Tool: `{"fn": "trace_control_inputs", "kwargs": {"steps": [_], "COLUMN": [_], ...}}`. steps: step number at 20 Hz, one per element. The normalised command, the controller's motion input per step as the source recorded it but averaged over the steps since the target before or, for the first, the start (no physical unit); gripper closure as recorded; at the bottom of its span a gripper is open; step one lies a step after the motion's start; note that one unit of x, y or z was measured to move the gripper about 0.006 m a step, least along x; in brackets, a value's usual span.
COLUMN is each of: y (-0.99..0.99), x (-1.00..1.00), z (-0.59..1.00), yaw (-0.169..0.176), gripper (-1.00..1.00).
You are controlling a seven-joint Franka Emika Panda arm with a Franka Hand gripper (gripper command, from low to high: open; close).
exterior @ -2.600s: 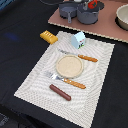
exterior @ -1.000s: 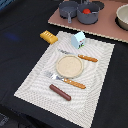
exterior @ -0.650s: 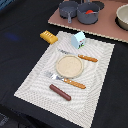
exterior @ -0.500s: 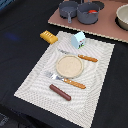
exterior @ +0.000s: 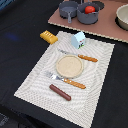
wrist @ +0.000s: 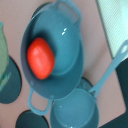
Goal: Interact with the objects in diverse but meaningful ways.
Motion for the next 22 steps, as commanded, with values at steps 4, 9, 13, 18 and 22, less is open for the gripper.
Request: {"fn": "trace_control_inputs", "kwargs": {"steps": [4, 9, 13, 18, 22], "y": [-0.95, -0.94, -0.98, -1.0, -1.0], "x": [0.29, 0.34, 0.36, 0.36, 0.36], "z": [0.58, 0.44, 0.07, -0.01, 0.0], "yaw": [0.0, 0.0, 0.013, 0.025, 0.027], "gripper": [-1.0, -1.0, -1.0, -1.0, -1.0]}}
